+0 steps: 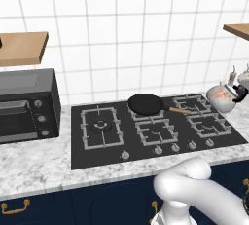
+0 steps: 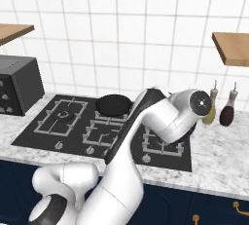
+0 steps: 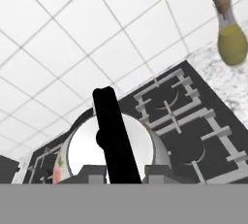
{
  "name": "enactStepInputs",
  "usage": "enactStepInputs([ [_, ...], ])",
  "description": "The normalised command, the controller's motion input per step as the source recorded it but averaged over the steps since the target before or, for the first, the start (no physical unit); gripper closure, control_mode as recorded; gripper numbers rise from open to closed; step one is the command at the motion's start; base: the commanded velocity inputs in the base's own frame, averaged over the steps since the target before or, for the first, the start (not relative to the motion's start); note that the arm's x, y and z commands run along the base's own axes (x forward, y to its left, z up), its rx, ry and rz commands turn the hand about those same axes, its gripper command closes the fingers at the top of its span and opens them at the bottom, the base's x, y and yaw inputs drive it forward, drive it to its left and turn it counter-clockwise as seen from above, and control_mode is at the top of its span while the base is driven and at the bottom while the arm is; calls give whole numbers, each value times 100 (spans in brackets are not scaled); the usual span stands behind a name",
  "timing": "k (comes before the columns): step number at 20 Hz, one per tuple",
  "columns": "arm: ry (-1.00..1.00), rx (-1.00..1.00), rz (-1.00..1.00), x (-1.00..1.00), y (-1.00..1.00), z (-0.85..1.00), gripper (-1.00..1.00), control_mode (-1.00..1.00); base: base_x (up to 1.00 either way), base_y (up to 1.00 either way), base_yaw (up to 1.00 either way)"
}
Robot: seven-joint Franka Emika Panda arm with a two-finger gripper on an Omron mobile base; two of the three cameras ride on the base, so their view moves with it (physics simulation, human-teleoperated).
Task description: Pick the kettle from the counter and place it on a stove burner. Then turn the burner on.
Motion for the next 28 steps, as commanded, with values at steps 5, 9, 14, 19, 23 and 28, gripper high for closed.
enactStepInputs([
  [5,0,0,0,0,100,9,100,-100,0,0,0],
  [9,0,0,0,-1,100,0,100,-100,0,0,0],
  [14,4,2,0,0,100,15,100,-100,0,0,0],
  [19,14,3,0,0,100,11,100,-100,0,0,0],
  [23,20,1,0,1,100,3,100,-100,0,0,0],
  [28,12,0,0,1,100,-2,100,-100,0,0,0],
])
